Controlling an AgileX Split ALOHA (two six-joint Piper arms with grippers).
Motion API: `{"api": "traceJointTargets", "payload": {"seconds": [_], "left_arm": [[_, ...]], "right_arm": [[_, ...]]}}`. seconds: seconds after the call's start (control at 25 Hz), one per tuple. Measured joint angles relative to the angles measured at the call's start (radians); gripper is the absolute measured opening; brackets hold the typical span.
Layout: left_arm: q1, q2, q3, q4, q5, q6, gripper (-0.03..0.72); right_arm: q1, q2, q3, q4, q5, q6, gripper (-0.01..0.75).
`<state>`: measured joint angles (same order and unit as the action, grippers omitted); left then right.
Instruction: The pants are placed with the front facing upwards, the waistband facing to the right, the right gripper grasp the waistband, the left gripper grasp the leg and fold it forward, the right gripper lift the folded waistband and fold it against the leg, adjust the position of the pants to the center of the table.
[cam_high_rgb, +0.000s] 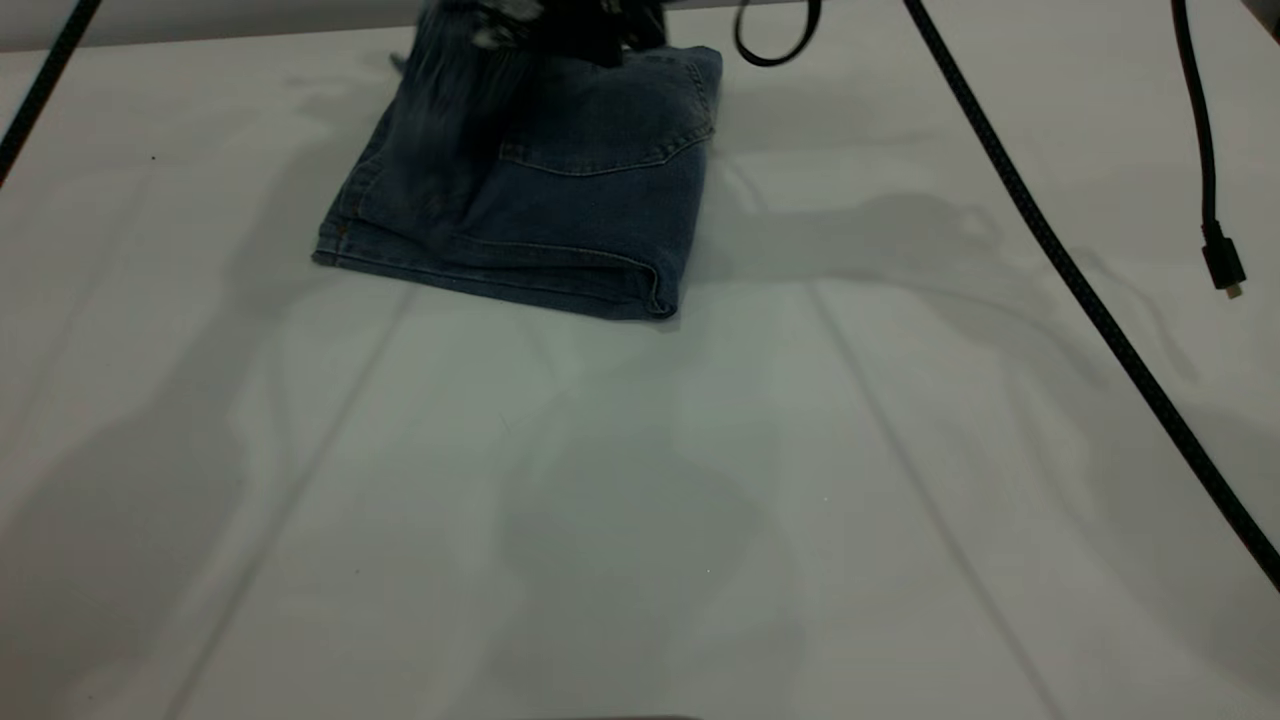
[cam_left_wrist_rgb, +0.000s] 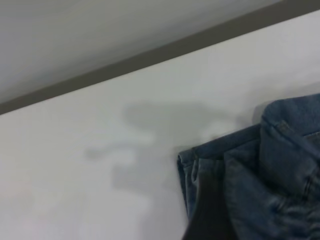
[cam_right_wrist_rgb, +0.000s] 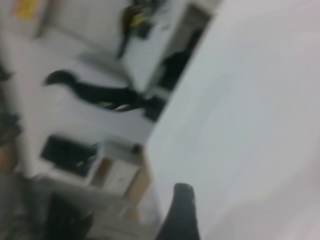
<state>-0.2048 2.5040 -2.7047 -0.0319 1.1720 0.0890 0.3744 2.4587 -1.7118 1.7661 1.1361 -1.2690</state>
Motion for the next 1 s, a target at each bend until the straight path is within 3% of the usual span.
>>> {"api": "traceJointTargets", "payload": {"seconds": [0.2,0.56,0.72,1.0], "left_arm": [[0.0,0.0,0.0,-0.001,0.0,-0.001,0.482],[-0.034,0.0,0.014,-0.083,0.0,0.101,0.482],[-0.091,0.0,0.129,-0.054,0.0,0.178,0.482],[-0.114,0.005,0.349,-0.043,0.0,0.305,0.482]], "right_arm": [[-0.019,-0.001,0.0,-0.006,0.014,0.05,0.567],[-0.126,-0.003,0.0,-0.21,-0.201,0.229,0.566],[-0.176,-0.007,0.0,-0.311,-0.217,0.286,0.566],[-0.263,-0.125,0.0,-0.623,-0.294,0.497,0.566]]}}
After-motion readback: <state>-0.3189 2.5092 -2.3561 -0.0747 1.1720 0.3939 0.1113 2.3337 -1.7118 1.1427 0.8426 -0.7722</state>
